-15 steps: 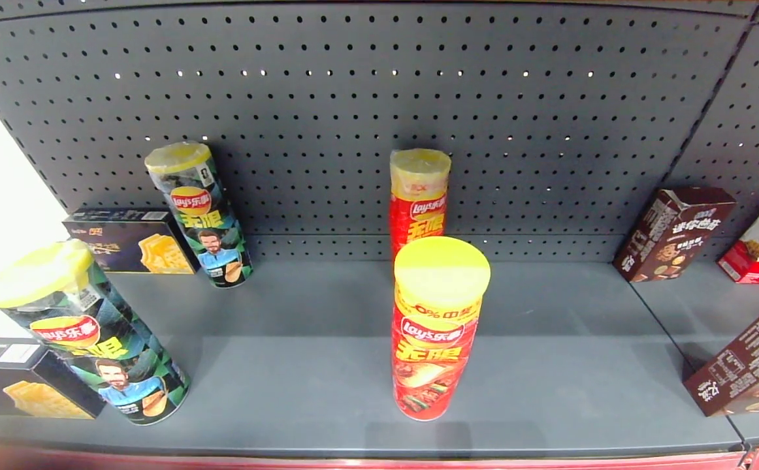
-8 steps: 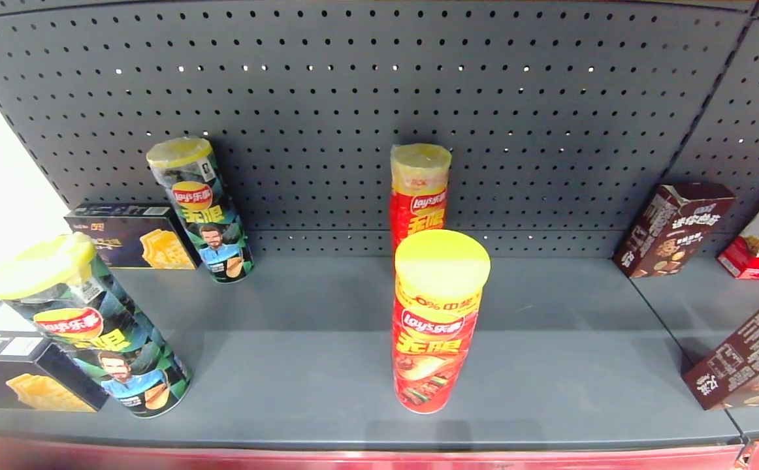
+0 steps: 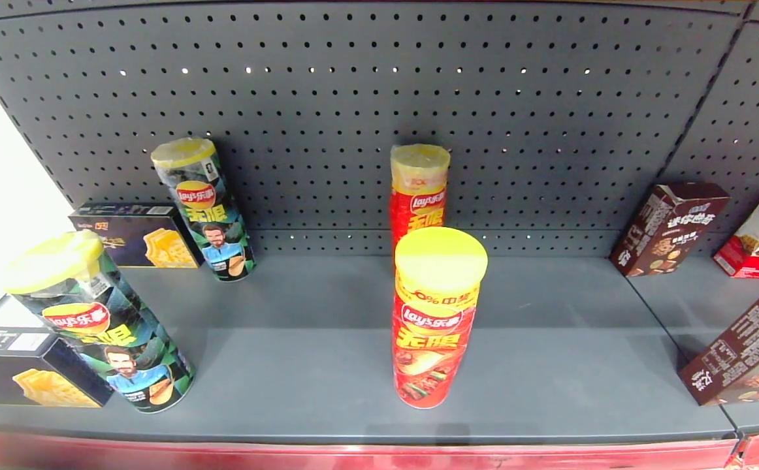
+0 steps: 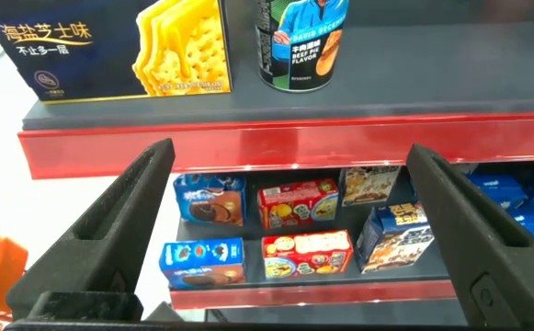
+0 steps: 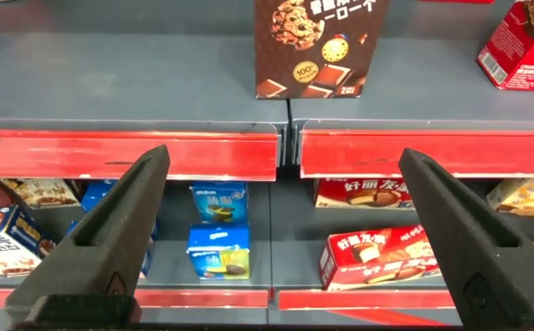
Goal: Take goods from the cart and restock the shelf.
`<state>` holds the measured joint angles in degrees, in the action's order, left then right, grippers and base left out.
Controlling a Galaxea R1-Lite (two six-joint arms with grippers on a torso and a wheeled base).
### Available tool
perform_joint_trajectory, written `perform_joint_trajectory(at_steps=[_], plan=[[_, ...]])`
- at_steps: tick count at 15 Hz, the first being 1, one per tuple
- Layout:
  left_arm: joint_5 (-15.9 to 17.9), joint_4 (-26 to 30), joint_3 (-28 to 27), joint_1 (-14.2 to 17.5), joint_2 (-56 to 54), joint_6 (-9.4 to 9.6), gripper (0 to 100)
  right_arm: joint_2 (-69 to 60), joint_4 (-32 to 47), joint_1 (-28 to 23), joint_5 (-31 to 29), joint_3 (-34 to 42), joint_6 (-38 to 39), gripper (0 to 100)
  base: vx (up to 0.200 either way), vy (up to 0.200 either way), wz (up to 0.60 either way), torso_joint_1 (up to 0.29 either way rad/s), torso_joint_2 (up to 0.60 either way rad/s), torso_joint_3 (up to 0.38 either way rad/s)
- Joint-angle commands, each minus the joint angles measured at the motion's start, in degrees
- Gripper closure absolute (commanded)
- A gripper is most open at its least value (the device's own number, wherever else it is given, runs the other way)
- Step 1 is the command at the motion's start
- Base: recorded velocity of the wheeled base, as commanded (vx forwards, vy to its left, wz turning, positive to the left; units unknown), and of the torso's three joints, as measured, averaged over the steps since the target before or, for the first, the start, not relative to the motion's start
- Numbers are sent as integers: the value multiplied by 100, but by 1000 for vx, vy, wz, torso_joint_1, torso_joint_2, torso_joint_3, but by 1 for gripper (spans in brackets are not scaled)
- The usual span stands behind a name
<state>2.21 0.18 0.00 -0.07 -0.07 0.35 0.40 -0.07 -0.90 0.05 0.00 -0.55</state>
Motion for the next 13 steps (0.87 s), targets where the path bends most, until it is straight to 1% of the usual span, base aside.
perform_joint_trajectory(at_steps=[1, 13], plan=[[-1, -1, 0, -1, 7, 0, 0, 13, -1, 2, 4, 0, 2, 0, 0, 0, 0, 0, 0, 0], [-1, -1, 0, -1, 7, 0, 0, 13, -10, 2, 13, 0, 2, 0, 0, 0, 0, 0, 0, 0]])
